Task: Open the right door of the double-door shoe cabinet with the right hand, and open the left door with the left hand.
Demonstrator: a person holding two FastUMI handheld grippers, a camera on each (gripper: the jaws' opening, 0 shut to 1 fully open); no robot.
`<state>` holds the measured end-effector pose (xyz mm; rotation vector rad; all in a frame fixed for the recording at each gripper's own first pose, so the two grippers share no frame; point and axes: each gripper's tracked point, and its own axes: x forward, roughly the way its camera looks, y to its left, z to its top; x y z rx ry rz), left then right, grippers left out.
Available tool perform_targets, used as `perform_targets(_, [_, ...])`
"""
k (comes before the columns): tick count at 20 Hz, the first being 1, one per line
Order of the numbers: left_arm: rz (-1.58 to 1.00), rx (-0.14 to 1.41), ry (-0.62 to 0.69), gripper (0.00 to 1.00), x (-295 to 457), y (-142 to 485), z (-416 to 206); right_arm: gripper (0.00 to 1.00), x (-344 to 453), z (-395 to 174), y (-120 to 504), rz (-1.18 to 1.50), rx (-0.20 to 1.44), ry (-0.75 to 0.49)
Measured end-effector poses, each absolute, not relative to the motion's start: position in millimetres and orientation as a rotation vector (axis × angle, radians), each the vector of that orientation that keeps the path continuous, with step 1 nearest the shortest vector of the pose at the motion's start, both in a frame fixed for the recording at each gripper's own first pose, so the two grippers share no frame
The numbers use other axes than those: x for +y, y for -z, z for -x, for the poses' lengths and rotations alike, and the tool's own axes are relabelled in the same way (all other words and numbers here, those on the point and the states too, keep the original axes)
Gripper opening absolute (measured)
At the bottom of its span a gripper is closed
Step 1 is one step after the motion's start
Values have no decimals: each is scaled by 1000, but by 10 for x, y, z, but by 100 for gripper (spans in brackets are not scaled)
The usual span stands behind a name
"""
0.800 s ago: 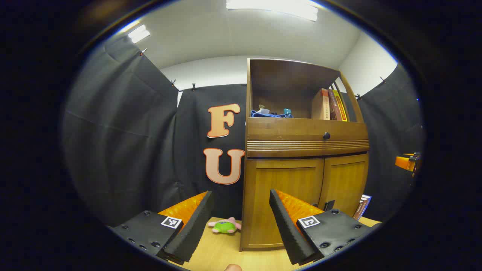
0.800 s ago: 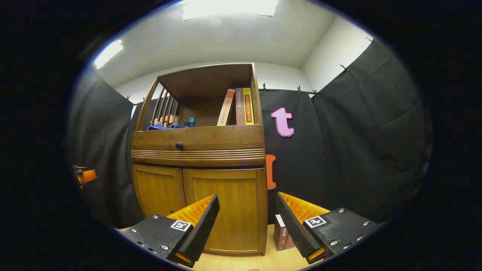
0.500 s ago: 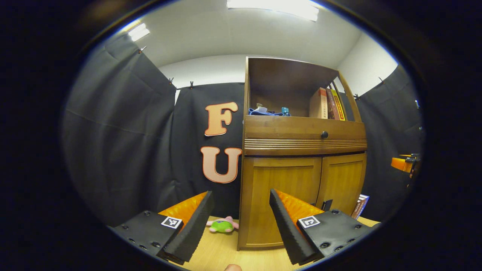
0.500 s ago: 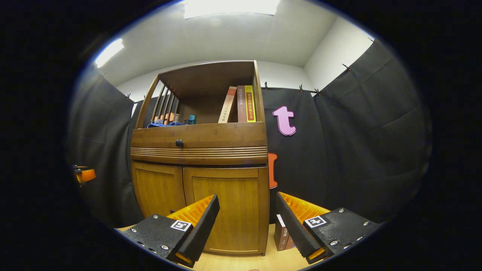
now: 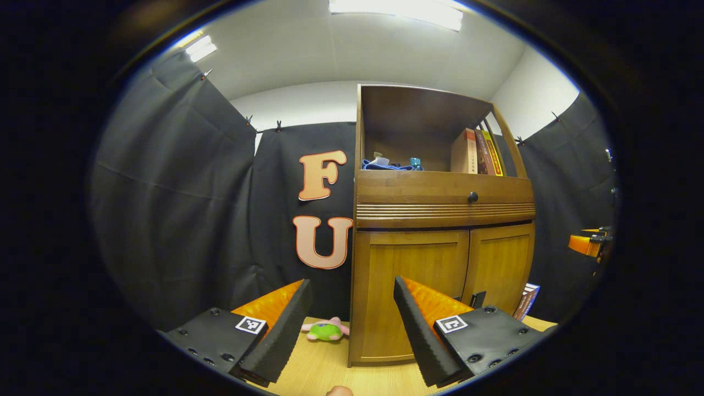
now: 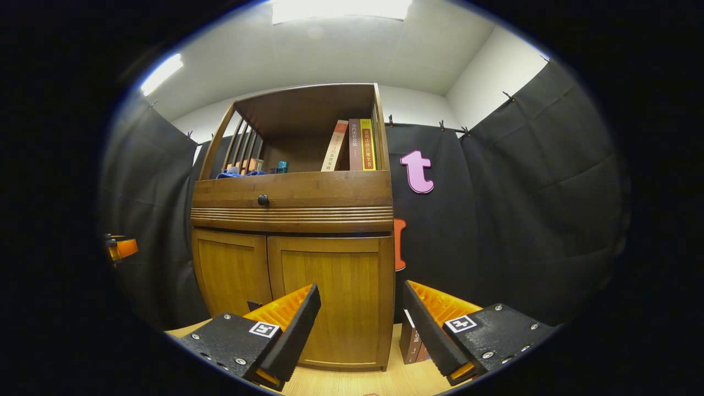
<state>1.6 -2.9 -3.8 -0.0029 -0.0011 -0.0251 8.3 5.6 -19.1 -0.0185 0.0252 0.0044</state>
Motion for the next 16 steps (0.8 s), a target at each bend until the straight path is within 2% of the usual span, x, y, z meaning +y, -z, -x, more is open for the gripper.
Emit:
perform_targets(7, [5, -5, 32, 98, -30, 37, 10, 94, 113, -128, 391, 23, 45, -1])
perform_targets(16, [-3, 17, 25, 98, 84, 126, 37, 94, 655, -448, 944, -11, 88, -85])
